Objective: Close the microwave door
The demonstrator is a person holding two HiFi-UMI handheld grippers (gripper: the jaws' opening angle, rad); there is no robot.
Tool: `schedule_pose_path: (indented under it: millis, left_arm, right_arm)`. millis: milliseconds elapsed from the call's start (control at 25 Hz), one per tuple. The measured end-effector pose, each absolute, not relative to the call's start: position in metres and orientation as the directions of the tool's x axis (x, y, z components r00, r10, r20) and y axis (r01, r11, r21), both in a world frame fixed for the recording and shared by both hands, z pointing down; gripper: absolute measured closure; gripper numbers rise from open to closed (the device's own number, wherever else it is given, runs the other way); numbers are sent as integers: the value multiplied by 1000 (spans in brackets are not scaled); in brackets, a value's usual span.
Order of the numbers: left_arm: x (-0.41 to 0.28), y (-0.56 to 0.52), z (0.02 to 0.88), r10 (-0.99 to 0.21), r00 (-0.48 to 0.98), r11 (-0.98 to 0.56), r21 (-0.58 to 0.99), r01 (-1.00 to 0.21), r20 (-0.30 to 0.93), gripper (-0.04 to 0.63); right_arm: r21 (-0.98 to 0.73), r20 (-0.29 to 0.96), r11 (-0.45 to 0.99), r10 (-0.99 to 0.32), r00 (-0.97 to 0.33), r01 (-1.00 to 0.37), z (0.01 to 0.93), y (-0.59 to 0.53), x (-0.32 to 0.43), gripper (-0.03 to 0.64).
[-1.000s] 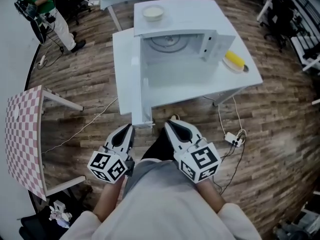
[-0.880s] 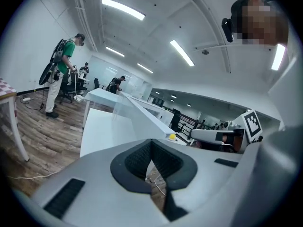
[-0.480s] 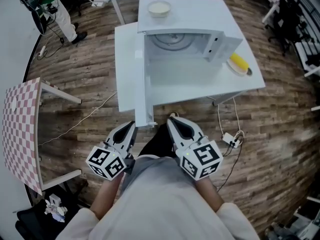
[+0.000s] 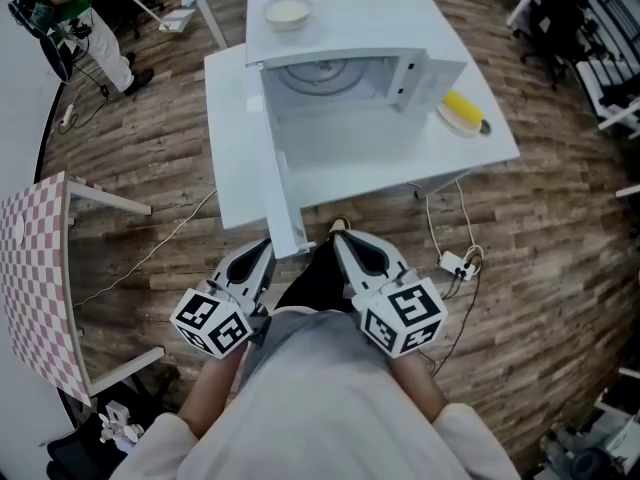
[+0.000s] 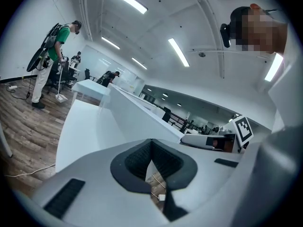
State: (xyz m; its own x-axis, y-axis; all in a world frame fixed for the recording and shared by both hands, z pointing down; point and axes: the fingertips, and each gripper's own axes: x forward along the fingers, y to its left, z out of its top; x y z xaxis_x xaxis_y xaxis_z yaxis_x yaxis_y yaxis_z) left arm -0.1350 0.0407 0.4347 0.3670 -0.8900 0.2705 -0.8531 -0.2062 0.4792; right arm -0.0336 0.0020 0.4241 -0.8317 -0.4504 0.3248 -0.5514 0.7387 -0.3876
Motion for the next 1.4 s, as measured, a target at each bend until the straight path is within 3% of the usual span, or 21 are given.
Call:
schedule_pose_path:
  millis: [1400]
  left_arm:
    - [-71, -34, 442, -757, 598, -433, 481, -762, 265, 578]
  right_arm:
    - [-440, 377, 584, -569, -731, -682, 446, -68, 13, 594]
